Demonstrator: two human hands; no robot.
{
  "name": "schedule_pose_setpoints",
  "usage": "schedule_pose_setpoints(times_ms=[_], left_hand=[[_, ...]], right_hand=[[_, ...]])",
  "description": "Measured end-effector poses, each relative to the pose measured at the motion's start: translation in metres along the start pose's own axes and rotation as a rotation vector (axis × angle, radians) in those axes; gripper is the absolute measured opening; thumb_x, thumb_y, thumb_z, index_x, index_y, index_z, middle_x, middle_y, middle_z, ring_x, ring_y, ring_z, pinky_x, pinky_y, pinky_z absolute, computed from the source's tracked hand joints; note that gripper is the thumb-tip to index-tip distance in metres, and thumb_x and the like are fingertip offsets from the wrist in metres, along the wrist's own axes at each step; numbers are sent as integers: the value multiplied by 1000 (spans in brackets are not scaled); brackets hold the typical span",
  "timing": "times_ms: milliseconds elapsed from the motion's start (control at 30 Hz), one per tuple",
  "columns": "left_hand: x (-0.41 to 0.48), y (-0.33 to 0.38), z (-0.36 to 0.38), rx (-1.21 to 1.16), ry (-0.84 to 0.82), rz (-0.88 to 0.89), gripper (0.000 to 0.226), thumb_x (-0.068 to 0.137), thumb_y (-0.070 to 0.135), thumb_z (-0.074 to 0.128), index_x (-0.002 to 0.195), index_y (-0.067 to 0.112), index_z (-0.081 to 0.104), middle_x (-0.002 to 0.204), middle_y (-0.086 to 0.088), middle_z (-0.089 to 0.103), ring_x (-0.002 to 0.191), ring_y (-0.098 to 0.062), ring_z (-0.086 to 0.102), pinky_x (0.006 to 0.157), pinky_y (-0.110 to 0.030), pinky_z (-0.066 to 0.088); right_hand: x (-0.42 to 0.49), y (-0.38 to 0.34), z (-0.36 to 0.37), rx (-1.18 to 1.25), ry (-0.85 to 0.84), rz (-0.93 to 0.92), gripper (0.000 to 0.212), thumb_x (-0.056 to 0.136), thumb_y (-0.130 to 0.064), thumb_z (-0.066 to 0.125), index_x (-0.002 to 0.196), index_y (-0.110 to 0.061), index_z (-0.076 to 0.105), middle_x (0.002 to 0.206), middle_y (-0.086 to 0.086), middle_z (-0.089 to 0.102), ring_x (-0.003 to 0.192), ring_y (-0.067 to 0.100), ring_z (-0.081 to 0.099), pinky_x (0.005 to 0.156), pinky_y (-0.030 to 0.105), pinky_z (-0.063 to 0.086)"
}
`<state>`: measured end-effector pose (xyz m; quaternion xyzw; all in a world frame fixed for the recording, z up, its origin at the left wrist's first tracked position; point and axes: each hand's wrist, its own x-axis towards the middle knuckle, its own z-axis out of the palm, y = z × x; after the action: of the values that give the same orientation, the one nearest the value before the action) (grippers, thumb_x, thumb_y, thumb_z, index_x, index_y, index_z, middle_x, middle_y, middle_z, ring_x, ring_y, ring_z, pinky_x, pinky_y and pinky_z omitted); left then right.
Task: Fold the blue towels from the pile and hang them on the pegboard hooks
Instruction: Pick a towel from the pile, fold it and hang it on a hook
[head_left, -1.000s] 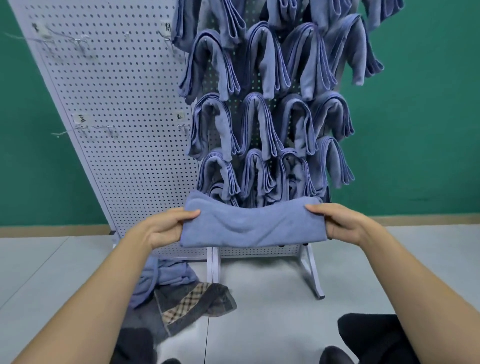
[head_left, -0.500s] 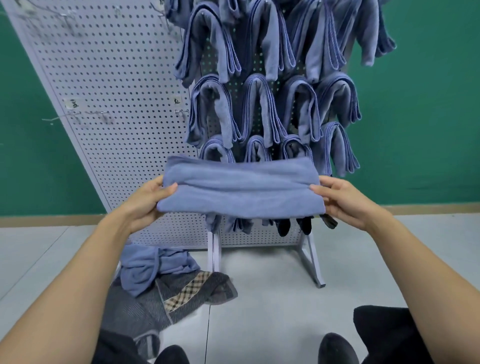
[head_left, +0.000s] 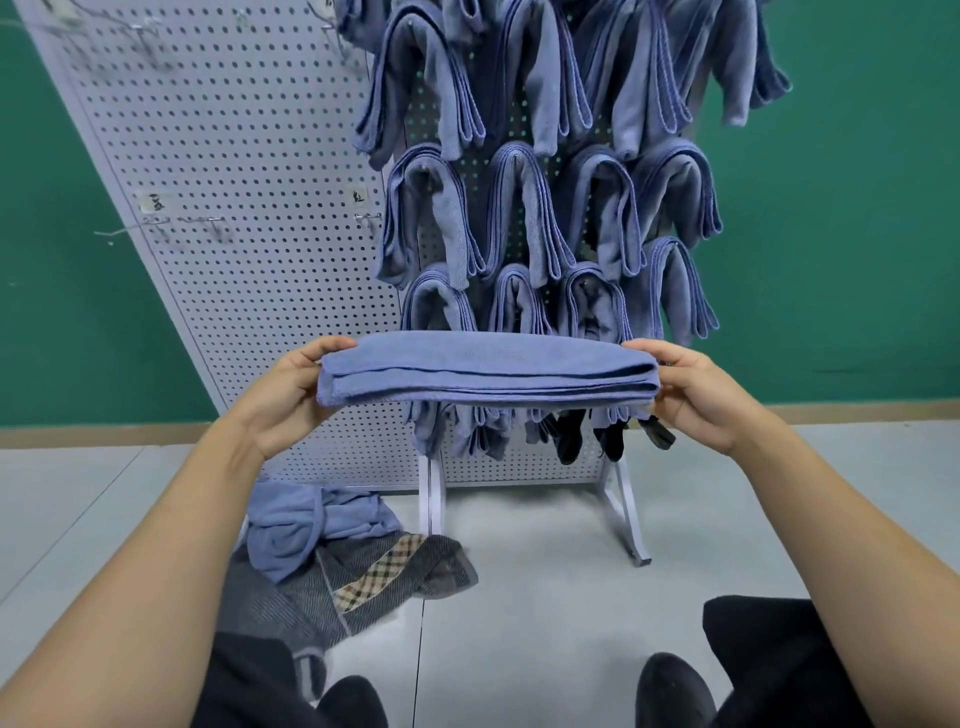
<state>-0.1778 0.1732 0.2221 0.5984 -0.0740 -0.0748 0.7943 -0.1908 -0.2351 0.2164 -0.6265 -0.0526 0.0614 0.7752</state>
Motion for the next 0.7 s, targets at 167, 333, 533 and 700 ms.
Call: schedule_pose_setpoints(times_ms=[167, 333, 533, 700], left_hand=[[-3, 2, -2, -92, -103, -53, 36, 47, 24, 80, 82, 19, 76, 97, -2, 72, 79, -14, 69, 68, -26, 58], [-4, 1, 10, -83, -45, -139, 22, 76, 37, 59, 76, 16, 68, 92, -3, 70, 78, -19, 68, 65, -30, 58], [6, -14, 22, 121, 152, -130, 13, 89, 5, 59, 83, 16, 57, 91, -5, 62, 71, -15, 59, 62, -26, 51], [4, -25, 31, 96, 187, -267, 23, 91, -6, 53, 104, 10, 65, 103, -12, 63, 77, -20, 60, 64, -26, 56]], right_hand=[[2, 0, 1, 67, 29, 33, 35, 92, -3, 35, 95, -15, 68, 98, 11, 63, 78, 24, 55, 72, 36, 47], [-2, -2, 14, -7, 11, 54, 14, 89, -23, 52, 79, -21, 61, 80, 3, 61, 64, 19, 57, 59, 29, 47], [0, 3, 21, -67, 138, -50, 22, 93, 0, 50, 94, -21, 57, 94, 3, 55, 66, 13, 57, 59, 25, 52], [-3, -23, 34, 101, 130, -132, 23, 95, -1, 44, 99, -17, 59, 93, 5, 60, 70, 11, 60, 60, 23, 52]])
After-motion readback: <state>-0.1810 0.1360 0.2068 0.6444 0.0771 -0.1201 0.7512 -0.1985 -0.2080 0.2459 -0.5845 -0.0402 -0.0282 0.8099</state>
